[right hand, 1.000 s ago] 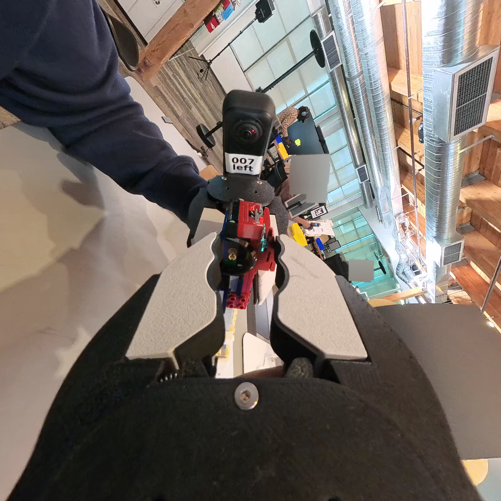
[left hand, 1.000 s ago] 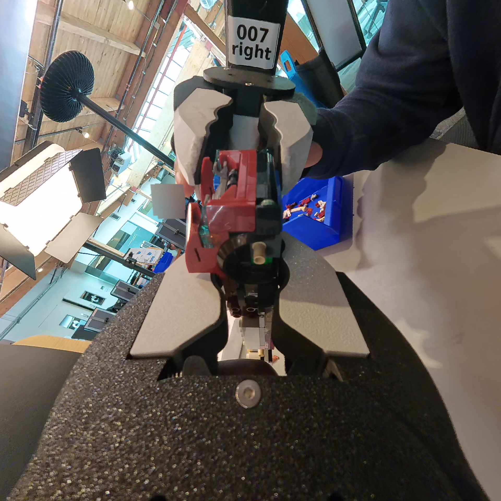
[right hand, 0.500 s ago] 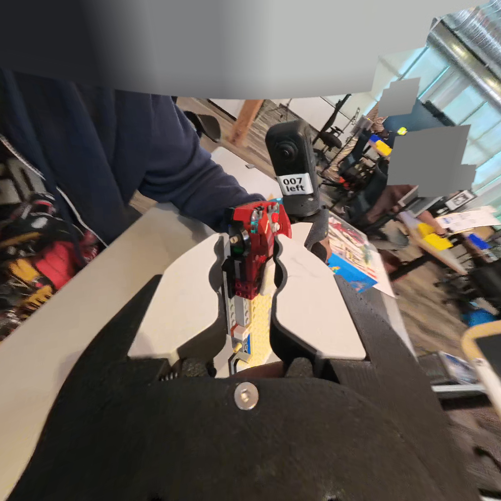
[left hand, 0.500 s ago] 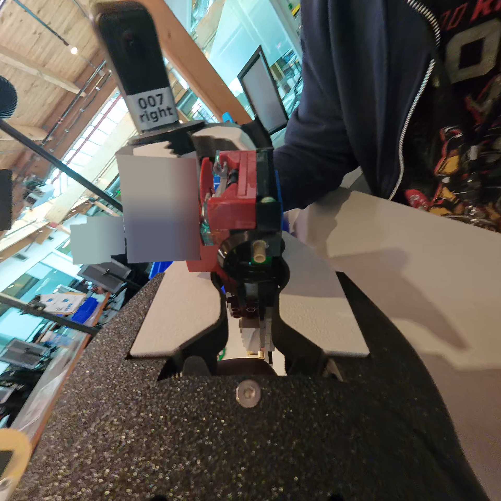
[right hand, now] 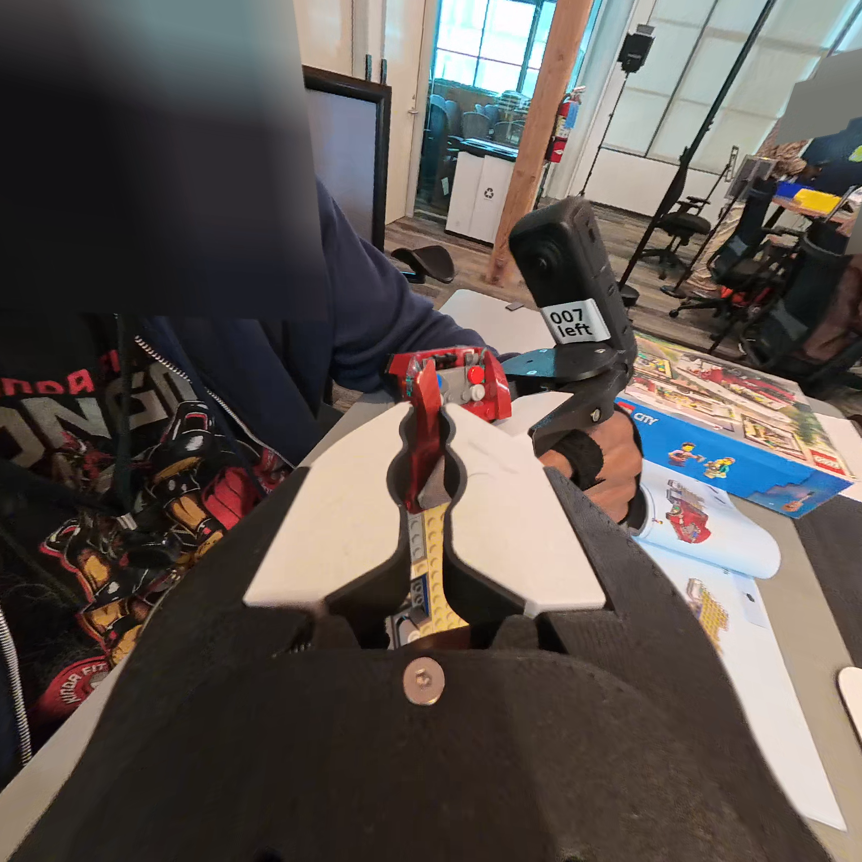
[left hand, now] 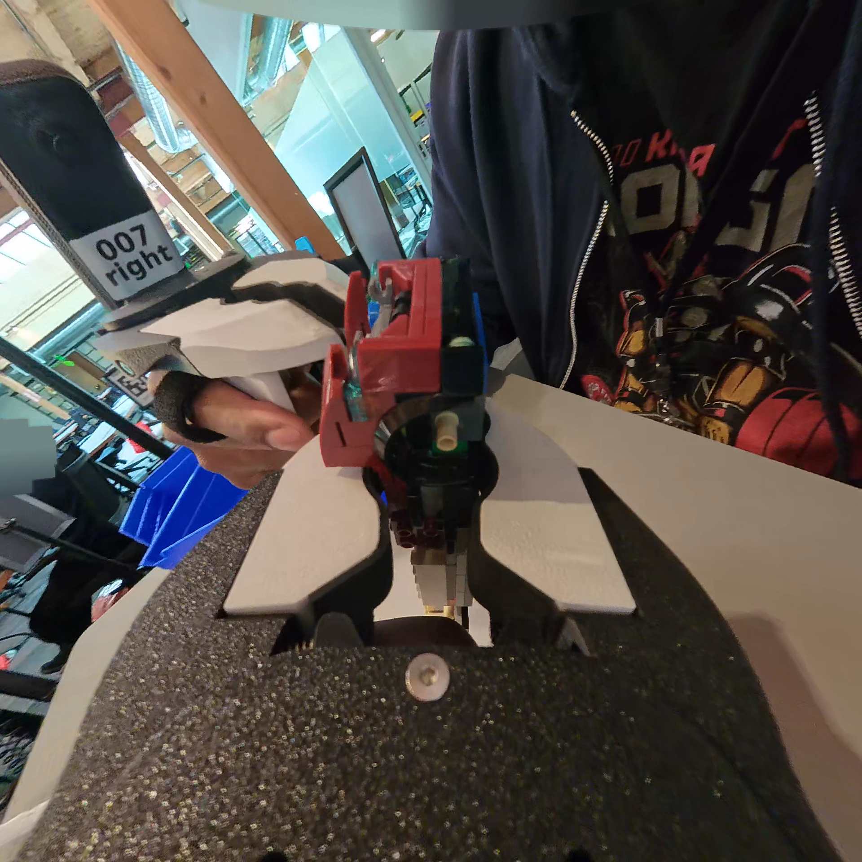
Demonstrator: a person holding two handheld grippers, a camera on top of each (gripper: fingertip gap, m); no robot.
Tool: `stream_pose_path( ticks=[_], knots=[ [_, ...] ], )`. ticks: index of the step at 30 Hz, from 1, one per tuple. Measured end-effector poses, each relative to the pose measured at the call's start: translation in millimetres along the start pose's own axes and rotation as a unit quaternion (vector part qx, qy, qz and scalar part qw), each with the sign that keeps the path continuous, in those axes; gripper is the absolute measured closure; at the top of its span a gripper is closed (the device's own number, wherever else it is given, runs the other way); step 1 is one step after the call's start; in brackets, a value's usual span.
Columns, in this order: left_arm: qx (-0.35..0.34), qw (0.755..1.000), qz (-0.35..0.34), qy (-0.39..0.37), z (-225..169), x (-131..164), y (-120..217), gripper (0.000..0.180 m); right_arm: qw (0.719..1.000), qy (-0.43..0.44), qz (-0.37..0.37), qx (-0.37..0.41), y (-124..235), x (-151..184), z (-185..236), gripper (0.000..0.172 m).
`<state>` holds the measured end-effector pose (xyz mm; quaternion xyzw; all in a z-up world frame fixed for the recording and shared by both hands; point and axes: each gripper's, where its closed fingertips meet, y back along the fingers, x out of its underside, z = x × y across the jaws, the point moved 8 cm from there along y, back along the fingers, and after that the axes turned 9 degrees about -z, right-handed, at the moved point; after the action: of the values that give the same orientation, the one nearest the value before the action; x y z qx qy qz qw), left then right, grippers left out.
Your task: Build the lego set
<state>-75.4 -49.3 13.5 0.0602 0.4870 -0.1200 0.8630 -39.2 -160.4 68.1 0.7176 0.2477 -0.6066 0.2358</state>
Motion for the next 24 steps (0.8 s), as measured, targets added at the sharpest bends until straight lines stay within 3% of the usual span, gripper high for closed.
stream_pose_path(
  ticks=[1,15,24],
  knots=[
    [0.007,1.000,-0.003,0.007,-0.7,-0.1,-0.1,0.145,1.000,-0.003,-0.001,-0.004,-0.7,1.0,0.1,0.163],
    [0.062,0.996,-0.012,0.060,-8.2,3.3,-4.5,0.145,0.997,-0.046,-0.022,-0.053,-7.6,11.2,3.2,0.161],
    [0.049,0.996,-0.026,0.068,-5.2,4.4,-2.4,0.145,0.998,-0.040,-0.034,-0.038,-5.8,9.9,-1.9,0.163]
  ],
)
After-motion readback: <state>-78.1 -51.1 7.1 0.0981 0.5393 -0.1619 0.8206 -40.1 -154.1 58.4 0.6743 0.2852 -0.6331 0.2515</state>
